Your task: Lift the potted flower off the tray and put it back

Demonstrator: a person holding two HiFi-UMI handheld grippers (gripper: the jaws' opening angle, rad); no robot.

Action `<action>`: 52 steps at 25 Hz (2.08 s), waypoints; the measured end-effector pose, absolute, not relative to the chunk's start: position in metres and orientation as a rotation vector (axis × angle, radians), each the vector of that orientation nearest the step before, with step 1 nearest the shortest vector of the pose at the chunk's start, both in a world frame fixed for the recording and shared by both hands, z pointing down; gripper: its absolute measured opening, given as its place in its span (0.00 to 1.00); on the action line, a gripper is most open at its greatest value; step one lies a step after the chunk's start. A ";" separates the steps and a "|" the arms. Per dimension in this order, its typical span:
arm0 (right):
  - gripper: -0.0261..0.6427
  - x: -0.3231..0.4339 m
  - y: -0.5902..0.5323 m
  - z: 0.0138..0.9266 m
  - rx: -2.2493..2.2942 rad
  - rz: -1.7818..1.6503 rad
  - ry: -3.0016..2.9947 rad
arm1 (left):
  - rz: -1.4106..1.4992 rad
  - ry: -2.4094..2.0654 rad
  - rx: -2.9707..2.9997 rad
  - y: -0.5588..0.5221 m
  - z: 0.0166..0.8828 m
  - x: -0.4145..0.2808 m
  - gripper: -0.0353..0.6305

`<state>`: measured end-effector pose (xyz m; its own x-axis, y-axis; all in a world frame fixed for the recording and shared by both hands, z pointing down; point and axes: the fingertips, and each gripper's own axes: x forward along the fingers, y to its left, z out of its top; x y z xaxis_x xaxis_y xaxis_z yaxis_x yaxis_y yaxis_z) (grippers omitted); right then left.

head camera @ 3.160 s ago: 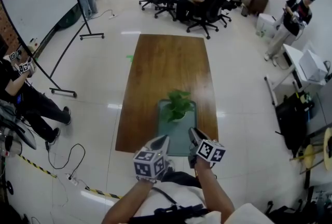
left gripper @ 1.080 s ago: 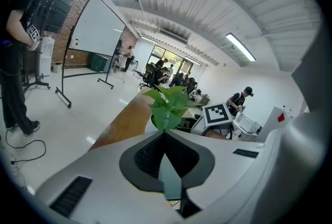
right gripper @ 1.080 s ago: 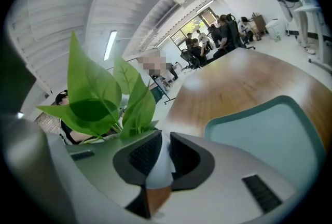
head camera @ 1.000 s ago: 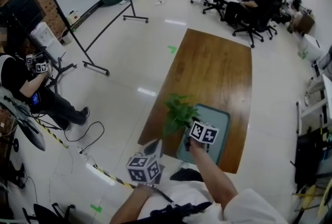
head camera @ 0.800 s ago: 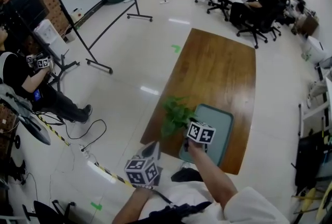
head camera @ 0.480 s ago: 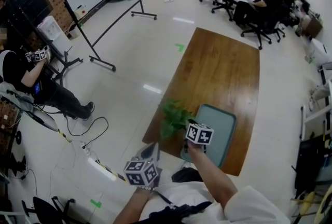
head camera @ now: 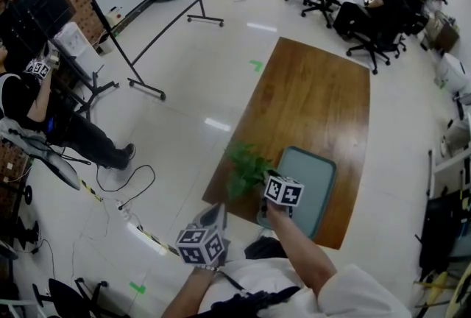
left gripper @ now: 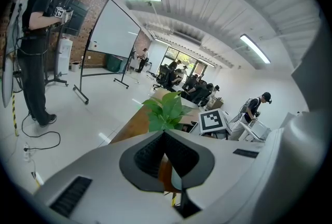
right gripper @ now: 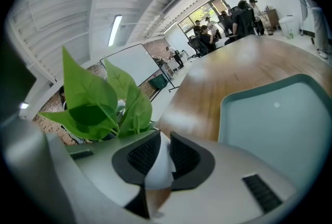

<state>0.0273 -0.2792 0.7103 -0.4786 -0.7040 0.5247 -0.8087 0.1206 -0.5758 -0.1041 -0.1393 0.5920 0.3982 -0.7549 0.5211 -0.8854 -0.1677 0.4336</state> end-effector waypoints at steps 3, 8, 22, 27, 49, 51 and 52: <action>0.15 0.028 -0.280 0.713 1.547 1.305 -2.251 | 0.242 -1.399 1.962 -0.140 0.592 -0.105 0.05; 0.18 0.033 -0.280 0.709 1.580 1.306 -2.253 | 0.250 -1.385 1.977 -0.141 0.591 -0.104 0.05; 0.23 0.089 -0.246 0.644 1.717 1.126 -2.268 | 0.236 -1.320 2.107 -0.164 0.569 -0.088 0.05; 0.23 0.090 -0.213 0.617 1.728 0.975 -2.277 | 0.245 -1.275 2.160 -0.164 0.564 -0.079 0.05; 0.24 0.085 -0.164 0.609 1.746 0.900 -2.246 | 0.233 -1.246 2.215 -0.149 0.556 -0.070 0.05; 0.24 0.084 -0.168 0.611 1.741 0.915 -2.250 | 0.221 -1.259 2.202 -0.152 0.555 -0.072 0.05; 0.24 0.084 -0.171 0.613 1.737 0.926 -2.253 | 0.216 -1.263 2.196 -0.153 0.555 -0.072 0.05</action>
